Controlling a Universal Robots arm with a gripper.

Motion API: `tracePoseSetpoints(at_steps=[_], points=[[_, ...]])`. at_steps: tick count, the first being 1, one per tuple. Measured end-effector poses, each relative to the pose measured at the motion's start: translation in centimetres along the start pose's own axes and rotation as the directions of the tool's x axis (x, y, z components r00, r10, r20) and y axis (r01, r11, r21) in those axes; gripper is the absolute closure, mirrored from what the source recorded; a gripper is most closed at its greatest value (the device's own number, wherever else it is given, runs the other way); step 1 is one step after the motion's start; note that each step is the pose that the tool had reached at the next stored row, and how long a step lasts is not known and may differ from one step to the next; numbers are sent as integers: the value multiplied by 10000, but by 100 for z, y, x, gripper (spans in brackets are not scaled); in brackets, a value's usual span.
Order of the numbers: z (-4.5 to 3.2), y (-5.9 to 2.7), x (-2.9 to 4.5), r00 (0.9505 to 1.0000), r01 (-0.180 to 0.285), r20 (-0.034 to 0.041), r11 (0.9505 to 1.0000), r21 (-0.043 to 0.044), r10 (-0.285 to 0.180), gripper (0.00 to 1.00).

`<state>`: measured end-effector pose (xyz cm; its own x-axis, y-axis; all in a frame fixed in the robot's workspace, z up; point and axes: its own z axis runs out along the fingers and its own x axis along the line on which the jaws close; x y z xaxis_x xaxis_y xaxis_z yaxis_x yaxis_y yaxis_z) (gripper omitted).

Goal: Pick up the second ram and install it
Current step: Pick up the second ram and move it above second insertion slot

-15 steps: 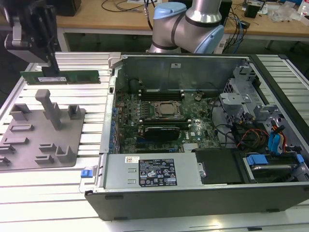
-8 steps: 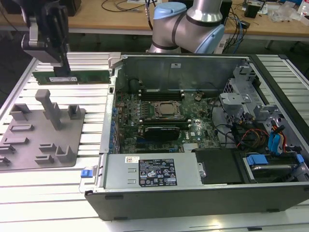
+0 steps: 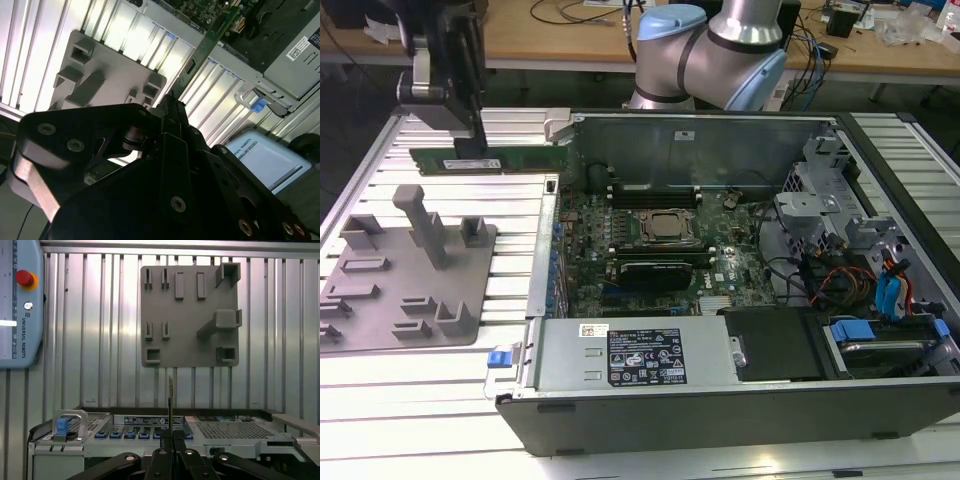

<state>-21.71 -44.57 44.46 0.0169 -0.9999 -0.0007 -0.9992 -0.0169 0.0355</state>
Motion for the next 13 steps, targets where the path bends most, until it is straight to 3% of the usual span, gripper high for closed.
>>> tracePoseSetpoints(at_steps=[4,7,8,10,13], points=[[-6,-198,3,10000,-1,-1,10000,-1,1,91],[-7,-390,7,10000,0,0,10000,-5,0,91],[-6,-511,6,10000,1,-1,10000,-10,-1,91],[9,-633,-16,10000,1,1,10000,-13,-1,91],[56,-737,-91,10000,1,0,10000,-17,-1,91]])
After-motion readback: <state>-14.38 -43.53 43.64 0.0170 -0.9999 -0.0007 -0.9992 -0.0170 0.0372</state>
